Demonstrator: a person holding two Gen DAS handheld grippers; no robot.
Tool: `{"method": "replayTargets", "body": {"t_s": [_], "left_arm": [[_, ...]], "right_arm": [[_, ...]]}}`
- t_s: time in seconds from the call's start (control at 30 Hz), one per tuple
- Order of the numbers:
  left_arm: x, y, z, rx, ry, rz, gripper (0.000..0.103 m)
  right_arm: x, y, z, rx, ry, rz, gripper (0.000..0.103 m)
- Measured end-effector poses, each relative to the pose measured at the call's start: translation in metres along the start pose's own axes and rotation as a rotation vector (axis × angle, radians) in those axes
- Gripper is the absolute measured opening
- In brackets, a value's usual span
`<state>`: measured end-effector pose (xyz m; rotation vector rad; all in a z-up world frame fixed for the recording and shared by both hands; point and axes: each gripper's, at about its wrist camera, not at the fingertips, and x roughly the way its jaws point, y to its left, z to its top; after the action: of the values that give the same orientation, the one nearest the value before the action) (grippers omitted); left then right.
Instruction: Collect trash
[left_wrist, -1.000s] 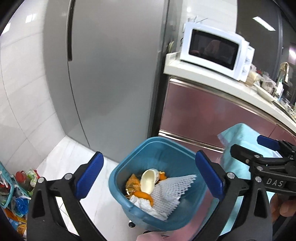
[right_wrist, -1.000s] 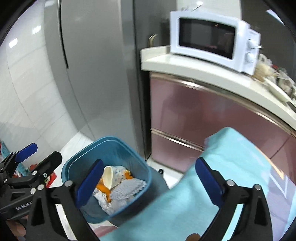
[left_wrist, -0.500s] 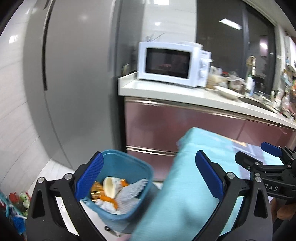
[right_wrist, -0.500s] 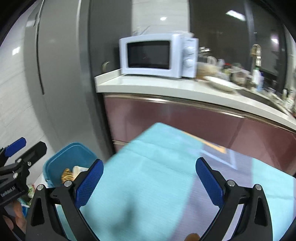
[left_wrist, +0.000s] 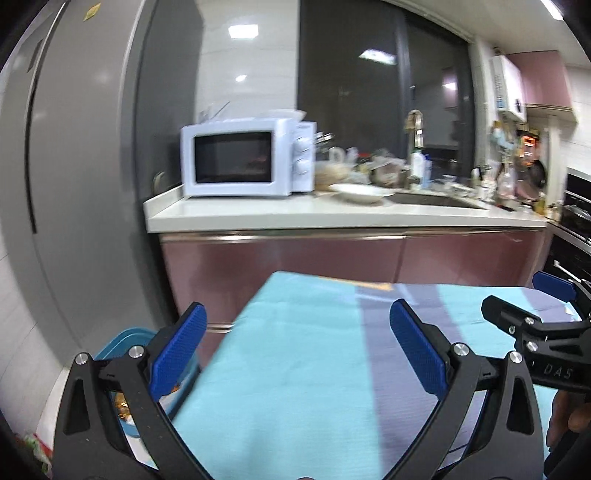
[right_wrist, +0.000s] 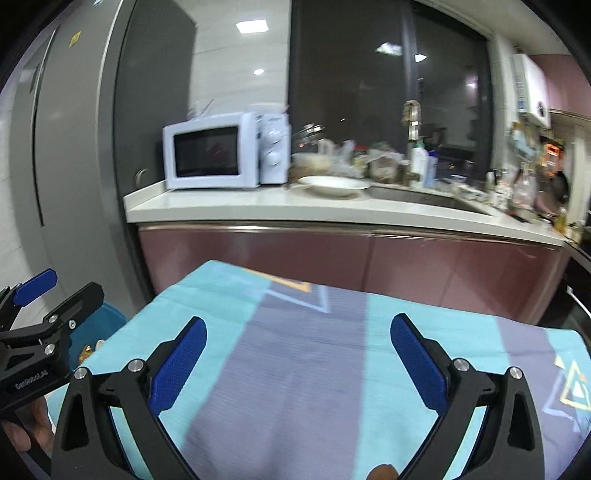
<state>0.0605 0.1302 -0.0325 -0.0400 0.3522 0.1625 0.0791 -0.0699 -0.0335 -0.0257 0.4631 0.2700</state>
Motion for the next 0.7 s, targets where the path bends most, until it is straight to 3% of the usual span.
{"method": "replayTargets", "body": {"t_s": [0.33, 0.7], "left_arm": [[-0.029, -0.063, -0.010, 0.037, -0.053, -0.083, 0.098], [-0.052, -0.081, -0.027, 0.069, -0.044, -0.138, 0.098]], "right_arm": [[-0.050, -0.047, -0.031, 0.050, -0.064, -0.146, 0.096], [-0.097, -0.071, -0.062, 0.073, -0.134, -0.237, 0.096]]}}
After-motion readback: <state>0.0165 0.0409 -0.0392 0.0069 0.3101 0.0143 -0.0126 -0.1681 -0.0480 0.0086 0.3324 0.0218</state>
